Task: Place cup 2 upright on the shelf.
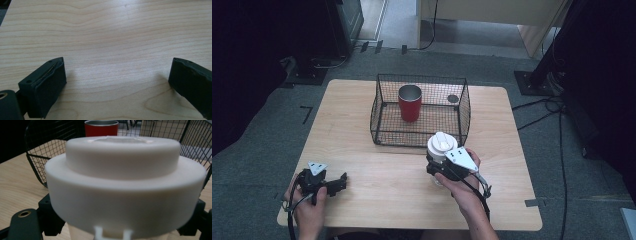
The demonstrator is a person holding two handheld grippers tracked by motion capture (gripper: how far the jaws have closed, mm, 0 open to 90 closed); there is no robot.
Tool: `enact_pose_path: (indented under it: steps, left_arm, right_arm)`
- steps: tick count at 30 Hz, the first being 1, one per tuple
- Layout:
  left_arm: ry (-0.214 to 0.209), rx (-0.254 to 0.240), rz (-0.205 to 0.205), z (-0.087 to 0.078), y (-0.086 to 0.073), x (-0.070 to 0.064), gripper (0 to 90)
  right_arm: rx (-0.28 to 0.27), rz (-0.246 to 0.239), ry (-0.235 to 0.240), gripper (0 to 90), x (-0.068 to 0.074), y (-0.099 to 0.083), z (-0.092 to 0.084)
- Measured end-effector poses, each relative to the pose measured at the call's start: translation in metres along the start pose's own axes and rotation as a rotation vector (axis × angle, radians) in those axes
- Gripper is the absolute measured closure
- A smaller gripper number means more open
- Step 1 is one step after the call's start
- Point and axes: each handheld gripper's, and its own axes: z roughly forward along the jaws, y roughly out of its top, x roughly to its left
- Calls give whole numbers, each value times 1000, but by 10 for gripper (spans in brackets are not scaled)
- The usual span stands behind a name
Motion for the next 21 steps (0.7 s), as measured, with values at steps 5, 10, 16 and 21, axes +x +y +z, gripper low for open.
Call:
enact_pose_path:
  steps: [5,10,16,21]
  left_arm:
    - [0,1,1,0,0,0,19]
    - [0,1,1,0,0,0,19]
    - [0,2,1,0,0,0,19]
    - [0,2,2,0,0,0,19]
  right_arm:
    - [-28,-11,41,159,5,7,-5]
    - [-65,-13,57,159,8,16,-8]
    - [-94,-23,60,159,10,27,-11]
    - [-123,-23,65,159,11,37,-11]
